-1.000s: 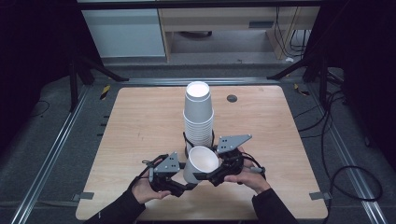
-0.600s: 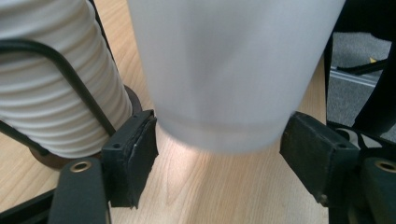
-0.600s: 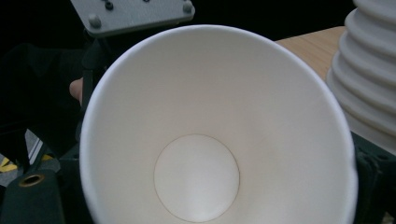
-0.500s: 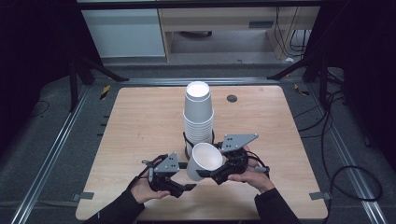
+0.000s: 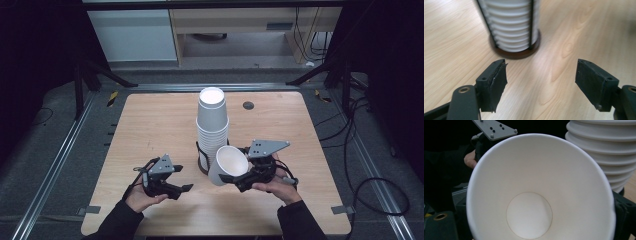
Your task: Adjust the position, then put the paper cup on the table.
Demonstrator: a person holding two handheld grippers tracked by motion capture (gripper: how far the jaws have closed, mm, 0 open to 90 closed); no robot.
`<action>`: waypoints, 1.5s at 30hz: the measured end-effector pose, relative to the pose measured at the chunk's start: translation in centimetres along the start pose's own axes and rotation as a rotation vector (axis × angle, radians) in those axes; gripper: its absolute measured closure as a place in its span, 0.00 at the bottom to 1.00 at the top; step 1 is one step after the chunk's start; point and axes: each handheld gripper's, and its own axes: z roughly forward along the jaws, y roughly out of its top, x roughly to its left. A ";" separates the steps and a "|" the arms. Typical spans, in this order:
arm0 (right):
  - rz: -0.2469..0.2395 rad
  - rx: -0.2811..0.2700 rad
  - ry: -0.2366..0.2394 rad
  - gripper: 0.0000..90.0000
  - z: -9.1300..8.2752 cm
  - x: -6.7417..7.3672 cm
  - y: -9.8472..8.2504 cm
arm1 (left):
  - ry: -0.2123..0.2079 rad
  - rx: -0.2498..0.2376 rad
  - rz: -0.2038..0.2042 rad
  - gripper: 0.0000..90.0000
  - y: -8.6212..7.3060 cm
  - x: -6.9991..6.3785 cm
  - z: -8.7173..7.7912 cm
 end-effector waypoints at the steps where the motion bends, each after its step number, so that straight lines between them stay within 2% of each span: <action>1: 0.000 -0.002 -0.010 0.12 -0.2 -0.1 0.0 | 0.011 0.000 -0.012 0.27 -0.2 0.3 -0.1; 5: 0.012 -0.015 -0.061 0.12 -1.2 -0.6 -0.1 | 0.059 0.001 -0.057 0.26 -0.9 1.3 -0.6; 6: 0.012 -0.015 -0.061 0.12 -1.2 -0.6 -0.1 | 0.059 0.001 -0.057 0.26 -0.9 1.3 -0.6; 7: 0.017 -0.015 -0.071 0.12 -1.4 -0.7 -0.1 | 0.077 0.002 -0.071 0.26 -1.1 1.6 -0.7; 9: 0.039 -0.015 -0.127 0.12 -2.3 -1.2 -0.2 | 0.112 -0.001 -0.099 0.24 -1.4 2.2 -0.9; 10: 0.042 -0.016 -0.143 0.12 -2.5 -1.3 -0.2 | 0.112 -0.001 -0.099 0.24 -1.4 2.2 -0.9; 12: 0.049 -0.012 -0.174 0.12 -2.9 -1.6 -0.2 | 0.149 -0.004 -0.125 0.24 -1.7 2.7 -1.1; 14: 0.051 -0.010 -0.191 0.12 -3.1 -1.7 -0.2 | 0.153 -0.008 -0.134 0.23 -1.7 2.8 -1.2; 15: 0.054 -0.006 -0.227 0.12 -3.5 -1.9 -0.3 | 0.164 -0.008 -0.145 0.23 -1.9 3.0 -1.2; 18: 0.057 -0.006 -0.251 0.12 -3.9 -2.1 -0.3 | 0.175 -0.006 -0.160 0.23 -2.1 3.2 -1.3; 19: 0.064 -0.006 -0.280 0.12 -4.2 -2.3 -0.2 | 0.188 -0.002 -0.167 0.23 -2.2 3.4 -1.2; 22: 0.072 -0.009 -0.306 0.12 -4.5 -2.4 -0.1 | 0.197 0.000 -0.180 0.22 -2.3 3.7 -1.3; 23: 0.083 -0.010 -0.356 0.12 -5.0 -2.7 -0.1 | 0.209 -0.003 -0.189 0.22 -2.4 3.8 -1.4; 28: 0.129 -0.025 -0.457 0.12 -6.2 -3.7 -0.3 | 0.227 -0.011 -0.219 0.21 -2.6 4.4 -1.6; 29: 0.134 -0.024 -0.492 0.12 -6.5 -3.9 -0.4 | 0.234 -0.010 -0.224 0.21 -2.7 4.5 -1.6; 33: 0.152 -0.002 -0.552 0.12 -7.1 -4.6 -0.6 | 0.258 -0.008 -0.244 0.21 -2.9 4.9 -1.5; 39: 0.179 0.056 -0.683 0.11 -7.4 -6.0 -1.3 | 0.279 -0.013 -0.258 0.21 -2.9 5.1 -1.6; 40: 0.179 0.056 -0.683 0.11 -7.4 -6.0 -1.3 | 0.279 -0.013 -0.258 0.21 -2.9 5.1 -1.6; 45: 0.232 0.104 -0.789 0.11 -8.0 -8.2 -2.5 | 0.282 0.002 -0.266 0.21 -3.2 5.5 -1.4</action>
